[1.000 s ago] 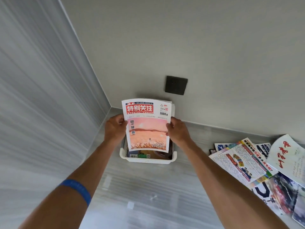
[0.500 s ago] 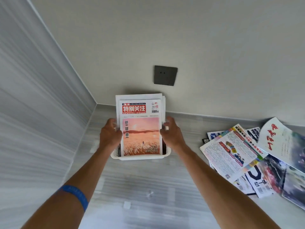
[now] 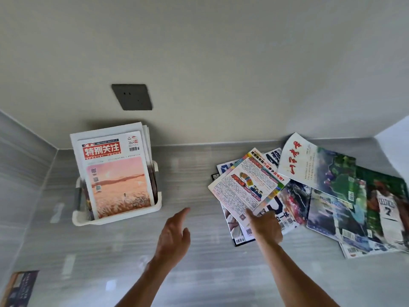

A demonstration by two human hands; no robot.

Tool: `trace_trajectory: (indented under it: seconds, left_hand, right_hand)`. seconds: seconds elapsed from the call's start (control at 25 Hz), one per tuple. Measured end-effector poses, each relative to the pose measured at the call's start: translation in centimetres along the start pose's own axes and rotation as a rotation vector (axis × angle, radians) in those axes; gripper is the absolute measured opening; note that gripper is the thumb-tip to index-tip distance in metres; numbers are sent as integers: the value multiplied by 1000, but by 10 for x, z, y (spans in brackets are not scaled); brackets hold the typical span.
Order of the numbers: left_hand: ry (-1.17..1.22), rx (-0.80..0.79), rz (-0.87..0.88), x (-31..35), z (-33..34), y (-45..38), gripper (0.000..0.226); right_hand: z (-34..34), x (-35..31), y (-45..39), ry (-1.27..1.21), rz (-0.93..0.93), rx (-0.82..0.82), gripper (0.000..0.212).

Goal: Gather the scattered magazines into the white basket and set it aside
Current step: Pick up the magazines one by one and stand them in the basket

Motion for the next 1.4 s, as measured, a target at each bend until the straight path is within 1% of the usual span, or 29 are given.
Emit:
trace_trajectory:
  seconds: [0.12,0.2,0.24,0.32,0.36,0.44,0.48,0.52,0.56,0.64,0.68,0.72,0.76,0.8,0.84,0.88,0.92,0.96,1.0,1.08,1.12,1.16,1.2,1.24,1.28,1.32,1.4]
  left_hand:
    - [-58,-16,-70,0,15,4,58]
    - [-51,4,-106,-2,16,6,57]
    - [-57,11,-114,-3,18,9,56]
    - [-72,32,-111,-6,21,16,54]
    - [-70,46,-110,-7,21,19,51]
    - [-27,79,-122,-3,23,21,45]
    - [25,90,-134,4,23,19,42]
    - [89,94,-138,14,25,17,39]
    - [167,92,-124,26,26,14,35]
    - [358,63,-40,59,27,10,19]
    - [447,21,5,76,25,8,17]
    - [486,14,26,87,23,7,25]
    - [467,49,6,94,19,5,31]
    - [411,116,-40,95,14,4,30]
    - [332,194,-99,93,6,4,26]
    - [267,240,-157,87,-2,7,24]
    - [248,256,-175,79,-12,10,24]
    - [284,232,-138,70,-24,15,24]
    - [389,169,-55,60,-37,19,25]
    - [639,-5,125,44,-68,28,33]
    - [716,-64,166,34,-83,32,37]
    - [763,-113,181,24,-96,35,38]
    - [793,-142,173,14,-103,37,39]
    - [792,-126,136,1,-109,39,39]
    - [764,-69,78,-11,-112,40,39]
    - [701,31,1,-22,-113,42,36]
    - [529,269,-151,-47,-113,46,28]
  right_hand:
    - [12,8,-1,90,-75,-5,89]
    - [18,0,-6,44,-68,30,91]
    - [20,-2,-10,-2,-48,16,89]
    - [20,-3,-21,-172,-6,-44,74]
    - [19,-1,-24,-278,-12,-68,61]
    - [12,0,-19,-495,-96,-51,30]
    - [7,-3,-10,-584,-161,-28,18]
    - [2,-7,1,-641,-250,-5,14]
    - [-2,-12,14,-649,-364,24,16]
    - [-9,-22,44,-494,-661,79,21]
    - [-8,-26,60,-400,-800,100,25]
    - [-7,-29,76,-332,-914,107,31]
    - [-4,-30,90,-290,-996,88,35]
    - [1,-32,103,-260,-1063,53,37]
    - [5,-34,113,-235,-1137,-5,34]
    - [7,-38,121,-219,-1214,-70,29]
    - [7,-43,125,-248,-1243,-159,28]
    - [6,-49,123,-335,-1204,-244,31]
    - [1,-56,118,-447,-1101,-279,35]
    - [-15,-68,94,-676,-838,-286,46]
    - [-22,-77,80,-798,-740,-365,54]
    - [-27,-87,66,-887,-657,-493,58]
    - [-32,-97,56,-900,-611,-617,57]
    - [-33,-109,55,-860,-616,-715,47]
    - [-30,-117,56,-790,-646,-752,33]
    - [-25,-123,62,-712,-684,-738,21]
    - [-5,-126,78,-591,-775,-662,16]
Point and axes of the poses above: each hand's wrist, its own y-axis away from the middle knuckle, its own z-axis out of the palm, x = y × z, the point moved 2 cm from there along -y, towards the middle knuckle, and after that the axes turned 11 degrees about -z, right-handed, at the moved point
